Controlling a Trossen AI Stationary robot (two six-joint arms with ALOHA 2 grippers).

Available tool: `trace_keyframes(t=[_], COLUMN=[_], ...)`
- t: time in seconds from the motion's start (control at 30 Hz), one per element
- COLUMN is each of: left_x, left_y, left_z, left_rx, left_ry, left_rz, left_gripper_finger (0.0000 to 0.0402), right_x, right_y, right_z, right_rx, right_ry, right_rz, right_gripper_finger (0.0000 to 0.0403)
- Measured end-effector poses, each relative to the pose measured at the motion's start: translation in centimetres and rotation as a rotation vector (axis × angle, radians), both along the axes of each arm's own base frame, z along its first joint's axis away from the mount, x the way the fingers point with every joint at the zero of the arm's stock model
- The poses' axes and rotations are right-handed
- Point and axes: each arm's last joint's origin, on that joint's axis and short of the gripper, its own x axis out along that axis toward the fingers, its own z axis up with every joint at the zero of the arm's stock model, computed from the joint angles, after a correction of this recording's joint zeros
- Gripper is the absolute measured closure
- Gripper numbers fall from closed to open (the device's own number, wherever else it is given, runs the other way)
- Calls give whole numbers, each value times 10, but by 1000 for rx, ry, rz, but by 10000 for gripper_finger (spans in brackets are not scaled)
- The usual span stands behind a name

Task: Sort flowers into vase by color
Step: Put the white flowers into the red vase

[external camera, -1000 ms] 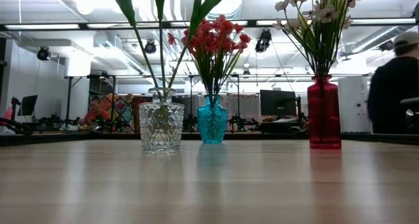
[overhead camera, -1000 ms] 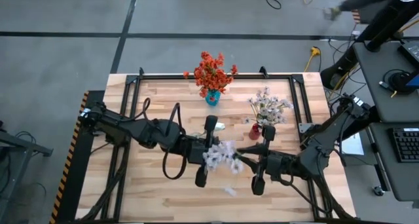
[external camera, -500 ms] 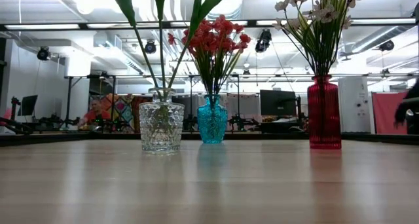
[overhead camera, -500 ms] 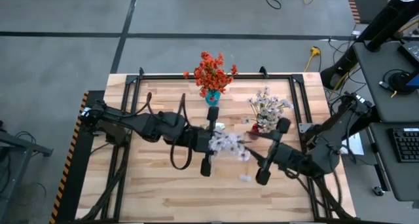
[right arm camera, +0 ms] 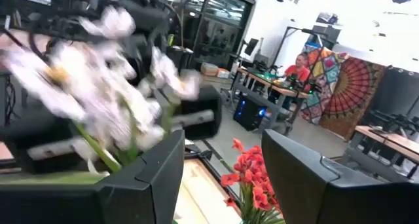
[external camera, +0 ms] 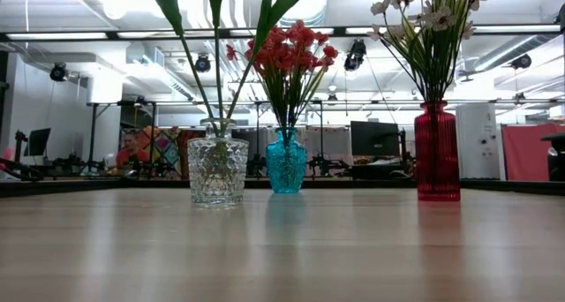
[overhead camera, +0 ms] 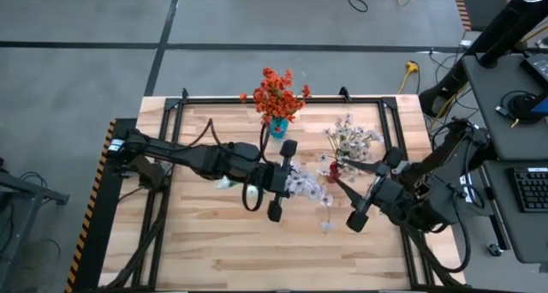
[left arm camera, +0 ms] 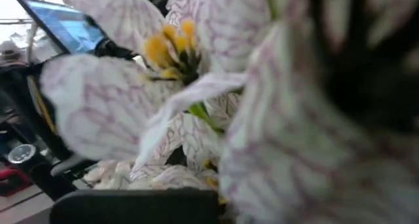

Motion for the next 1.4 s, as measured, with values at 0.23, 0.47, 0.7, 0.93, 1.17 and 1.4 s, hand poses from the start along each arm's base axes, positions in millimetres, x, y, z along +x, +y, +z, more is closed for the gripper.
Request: trace_keyframes(t=[0.23,0.47,0.7,0.93,1.17,1.4], left_x=[12,22,40,54,56,56], left_y=[8,14,14,19,29,28], left_z=[-40,-52,-58,-63,-65,-63], left_rx=[11,39,62,116,113,120], left_ry=[-84,-95,-82,-59,-40,-50], left_rz=[-11,79,112,169,196,192], left_gripper_finger=[401,402,401,401,401,401], right_x=[-1,-3,-4,-4,-4,-4], right_y=[0,-2,-4,-4,-4,-4], right_z=[-2,-1,1,0,0,0], right_rx=[-37,-43,-40,-38,-42,-48], right_ry=[33,38,36,36,39,43], right_rz=[-15,-16,-16,-16,-16,-16], right_gripper_finger=[206,207,207,207,207,207])
